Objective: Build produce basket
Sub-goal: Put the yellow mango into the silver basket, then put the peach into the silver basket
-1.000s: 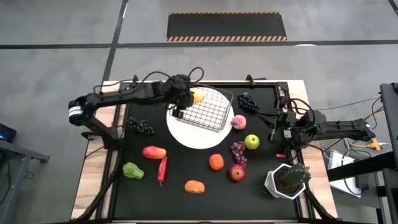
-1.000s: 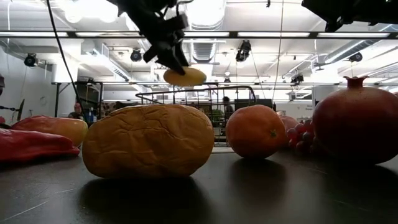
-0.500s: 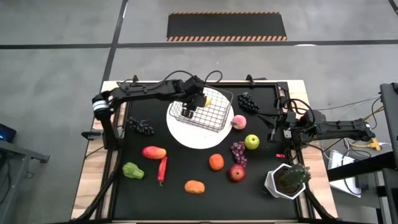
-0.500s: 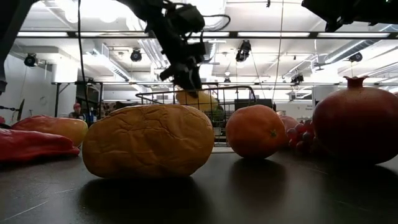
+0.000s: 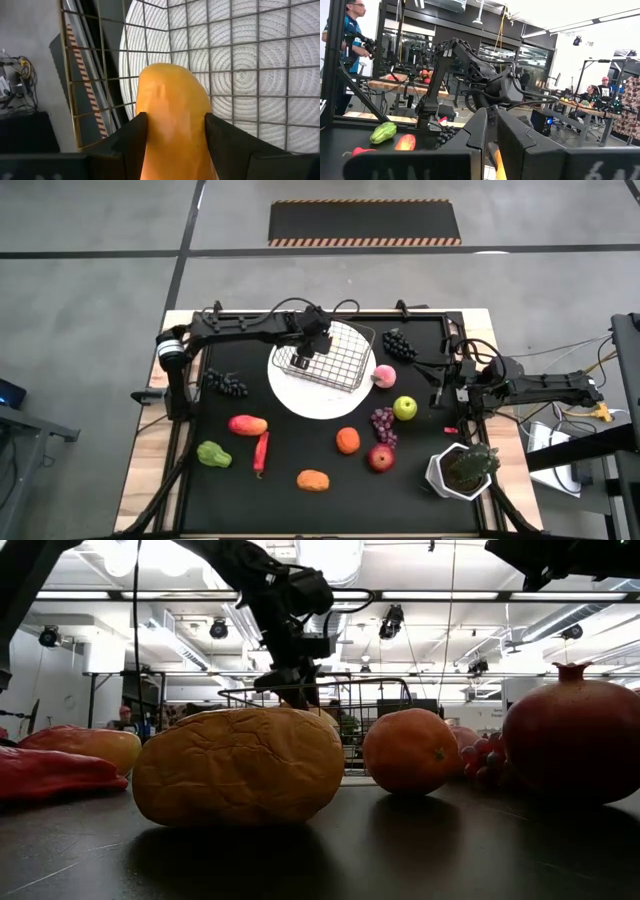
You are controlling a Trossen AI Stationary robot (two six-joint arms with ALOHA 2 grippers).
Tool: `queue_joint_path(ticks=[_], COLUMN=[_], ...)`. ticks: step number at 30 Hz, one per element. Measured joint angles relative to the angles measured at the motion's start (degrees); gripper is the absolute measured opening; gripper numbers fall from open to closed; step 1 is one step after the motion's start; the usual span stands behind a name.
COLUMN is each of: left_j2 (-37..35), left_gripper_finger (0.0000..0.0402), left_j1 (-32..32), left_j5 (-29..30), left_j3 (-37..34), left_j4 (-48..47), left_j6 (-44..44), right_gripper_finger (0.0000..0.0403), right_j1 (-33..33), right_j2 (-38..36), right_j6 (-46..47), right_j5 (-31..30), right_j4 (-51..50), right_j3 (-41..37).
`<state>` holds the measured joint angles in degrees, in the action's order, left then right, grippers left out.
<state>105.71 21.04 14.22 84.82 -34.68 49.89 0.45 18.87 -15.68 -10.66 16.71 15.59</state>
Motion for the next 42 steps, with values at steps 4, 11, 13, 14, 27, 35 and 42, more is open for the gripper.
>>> queue_joint_path(ticks=[4, 11, 13, 14, 27, 35, 42], left_j2=[-0.06, -0.09, -0.11, -0.11, -0.33, -4.55, -13.78], left_gripper_finger=[0.0166, 0.0166, 0.0166, 0.0166, 0.0233, 0.0237, 0.0237], left_j1=[0.00, 0.02, 0.02, 0.02, -0.07, -5.68, -17.00], left_j5=[0.00, 0.00, 0.00, 0.00, 4.38, 14.07, 6.57], left_j3=[-0.04, -0.23, -0.24, -0.26, -0.36, 0.30, -1.14], left_j4=[-0.07, -0.24, -0.22, -0.24, -0.09, -0.76, 0.25], left_j6=[-0.02, -0.07, -0.09, -0.09, -0.01, -2.27, -26.67], right_gripper_finger=[0.0031, 0.0031, 0.0031, 0.0031, 0.0031, 0.0031, 0.0031], right_j1=[0.00, 0.00, 0.00, 0.00, 0.00, 0.00, 0.00], right_j2=[0.00, 0.00, 0.00, 0.00, 0.00, 0.02, 0.04], right_j6=[0.00, 0.12, 0.24, 0.24, 0.74, 0.72, 4.39], right_j5=[0.00, 0.00, 0.02, 0.00, 0.02, 0.02, 0.04], right_j4=[0.02, 0.02, 0.02, -0.02, -0.17, -1.70, -3.72], right_j3=[0.00, 0.00, 0.00, 0.00, 0.00, 0.00, 0.00])
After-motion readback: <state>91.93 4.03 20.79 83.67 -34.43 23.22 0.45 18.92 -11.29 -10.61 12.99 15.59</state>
